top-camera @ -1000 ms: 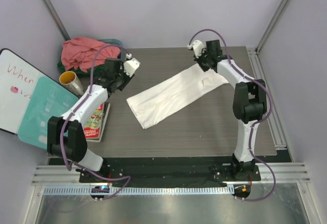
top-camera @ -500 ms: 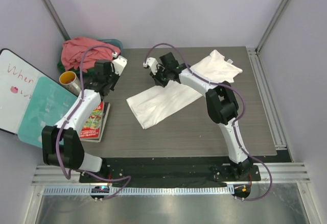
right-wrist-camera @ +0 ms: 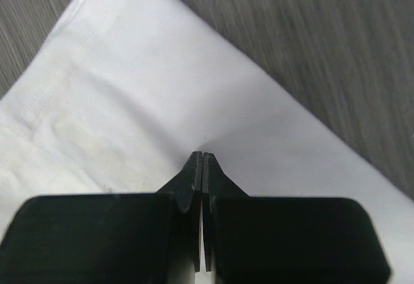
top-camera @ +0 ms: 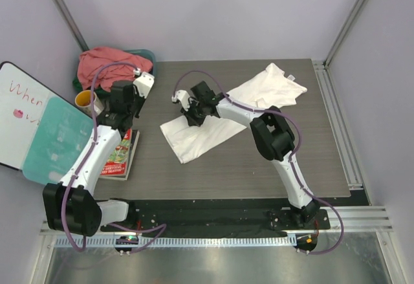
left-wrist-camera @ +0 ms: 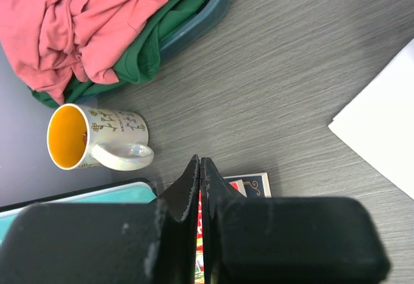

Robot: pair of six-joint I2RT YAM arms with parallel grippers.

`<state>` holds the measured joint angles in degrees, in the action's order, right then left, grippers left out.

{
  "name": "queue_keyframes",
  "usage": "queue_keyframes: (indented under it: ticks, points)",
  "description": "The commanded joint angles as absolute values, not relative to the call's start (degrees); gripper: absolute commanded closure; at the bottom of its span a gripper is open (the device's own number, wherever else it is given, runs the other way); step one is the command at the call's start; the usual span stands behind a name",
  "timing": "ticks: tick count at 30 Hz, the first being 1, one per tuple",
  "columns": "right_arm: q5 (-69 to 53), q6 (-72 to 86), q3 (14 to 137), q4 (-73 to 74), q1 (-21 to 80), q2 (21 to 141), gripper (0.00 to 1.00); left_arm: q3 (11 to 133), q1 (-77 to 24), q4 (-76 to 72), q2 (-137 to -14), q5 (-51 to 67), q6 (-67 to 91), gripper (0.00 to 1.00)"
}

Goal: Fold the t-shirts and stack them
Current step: Fold the tshirt

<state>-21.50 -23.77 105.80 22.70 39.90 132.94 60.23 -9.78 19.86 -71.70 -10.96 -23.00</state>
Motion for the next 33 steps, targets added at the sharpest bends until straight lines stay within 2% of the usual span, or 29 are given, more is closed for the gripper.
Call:
queue_keyframes:
  ticks: [1, 8, 16, 22, 26, 29, 33]
  points:
    - [-21.97, -22.06, 101.79, 21.01, 41.31, 128.94, 0.99, 61.17, -9.49, 20.65, -71.19, -11.25, -24.78, 1.0]
    - [-19.6, -22.76, 91.95, 20.74, 42.54, 124.9, 0.99, 62.49, -9.58, 20.83, -72.6, -7.91, -26.45, 1.0]
    - [-18.98, -24.87, 73.95, 26.17, 42.89, 108.93, 0.99, 65.39, -10.19, 20.83, -76.55, -4.66, -26.1, 1.0]
    - [-19.25, -25.66, 65.49, 30.76, 42.98, 99.15, 0.99, 66.71, -11.69, 20.74, -78.84, -3.52, -25.49, 1.0]
    - [-16.71, -25.31, 68.11, 30.32, 42.8, 96.07, 0.99, 66.97, -13.27, 20.83, -79.63, -3.51, -24.61, 1.0]
    - [-12.76, -25.05, 72.5, 28.22, 42.72, 95.28, 0.9, 66.8, -15.55, 20.83, -79.8, -3.95, -24.26, 0.98]
    - [-0.3, -25.13, 77.69, 20.59, 42.1, 96.41, 0.9, 66.45, -17.93, 21.18, -80.24, -4.57, -25.57, 0.96]
